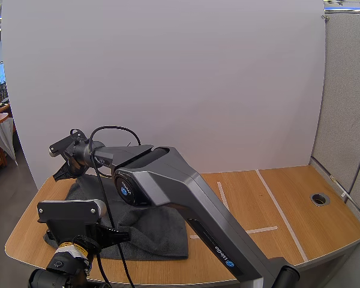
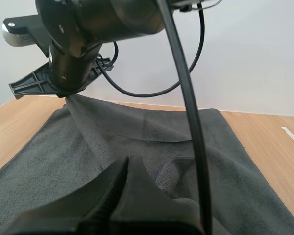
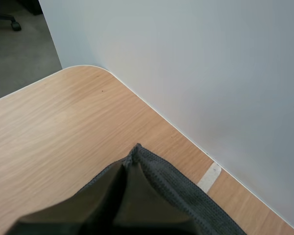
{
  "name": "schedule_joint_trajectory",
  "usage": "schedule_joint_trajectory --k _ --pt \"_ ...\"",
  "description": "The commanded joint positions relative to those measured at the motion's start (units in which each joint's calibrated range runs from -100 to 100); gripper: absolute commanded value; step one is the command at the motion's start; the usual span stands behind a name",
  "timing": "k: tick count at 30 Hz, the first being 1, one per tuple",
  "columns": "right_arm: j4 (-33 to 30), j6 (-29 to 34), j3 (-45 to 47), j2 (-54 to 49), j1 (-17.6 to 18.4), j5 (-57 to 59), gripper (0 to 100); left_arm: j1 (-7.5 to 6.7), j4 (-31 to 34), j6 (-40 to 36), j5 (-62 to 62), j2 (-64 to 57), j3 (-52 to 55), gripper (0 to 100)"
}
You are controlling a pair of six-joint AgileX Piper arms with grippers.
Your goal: Fold the towel
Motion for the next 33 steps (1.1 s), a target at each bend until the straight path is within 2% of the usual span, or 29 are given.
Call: schedule_joint_trajectory --k 1,21,33 --pt "-0.05 -0.31 -3.17 2.46 -0.08 -1.22 0 0.09 0.02 -0.52 -0.51 0.00 0.00 0" --pt "-1.15 -0.31 -4.55 4.03 -0.08 -12.35 0 0.09 0.02 -0.52 -0.51 0.00 0.00 0" --pt "-1.65 -0.31 -4.55 4.03 -0.08 -13.46 0 0.09 0.02 -0.52 -0.51 0.00 0.00 0"
